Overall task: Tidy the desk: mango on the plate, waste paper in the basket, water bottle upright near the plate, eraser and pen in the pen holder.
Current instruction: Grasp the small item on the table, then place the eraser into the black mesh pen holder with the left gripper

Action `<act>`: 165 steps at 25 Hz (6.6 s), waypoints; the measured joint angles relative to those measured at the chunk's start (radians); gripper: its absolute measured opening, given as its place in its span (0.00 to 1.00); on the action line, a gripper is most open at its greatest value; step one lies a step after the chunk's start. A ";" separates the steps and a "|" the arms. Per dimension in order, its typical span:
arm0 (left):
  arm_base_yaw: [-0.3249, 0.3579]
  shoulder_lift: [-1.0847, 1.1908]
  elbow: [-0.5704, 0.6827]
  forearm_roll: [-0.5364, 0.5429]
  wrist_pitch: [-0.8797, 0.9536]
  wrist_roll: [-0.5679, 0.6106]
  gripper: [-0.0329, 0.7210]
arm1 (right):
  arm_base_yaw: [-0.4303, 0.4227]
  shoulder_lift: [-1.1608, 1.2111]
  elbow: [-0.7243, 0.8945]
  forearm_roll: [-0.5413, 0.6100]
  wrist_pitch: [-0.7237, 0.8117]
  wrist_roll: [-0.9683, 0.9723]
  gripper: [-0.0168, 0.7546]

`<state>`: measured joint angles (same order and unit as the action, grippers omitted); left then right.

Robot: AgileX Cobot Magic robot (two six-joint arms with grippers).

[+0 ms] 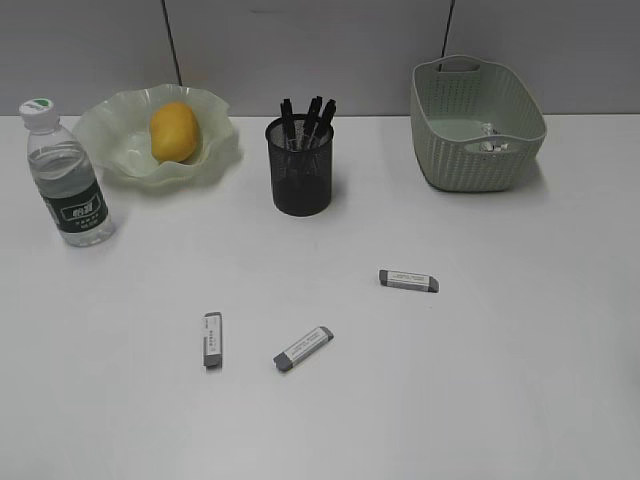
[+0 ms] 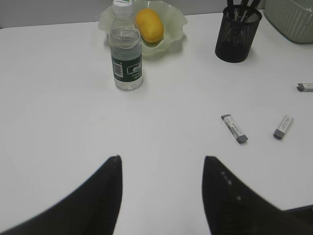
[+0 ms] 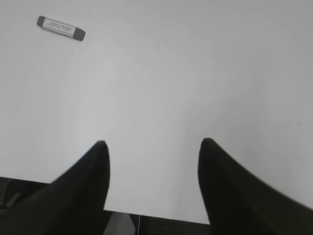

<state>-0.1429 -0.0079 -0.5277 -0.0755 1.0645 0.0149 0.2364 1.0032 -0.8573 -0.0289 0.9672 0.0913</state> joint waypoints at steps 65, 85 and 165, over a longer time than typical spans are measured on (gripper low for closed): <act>-0.403 1.649 -0.517 -0.137 -0.205 -0.287 0.57 | -0.006 -0.806 0.310 -0.055 0.026 0.054 0.62; -0.479 1.978 -0.684 0.021 -0.205 -0.608 0.57 | -0.006 -0.806 0.310 -0.056 0.025 0.054 0.62; -0.457 2.242 -1.328 0.540 -0.579 -0.680 0.61 | -0.006 -0.806 0.310 -0.060 0.020 0.054 0.62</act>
<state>-0.6003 2.2340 -1.8554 0.4643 0.4853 -0.6651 0.2309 0.1974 -0.5474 -0.0885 0.9870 0.1454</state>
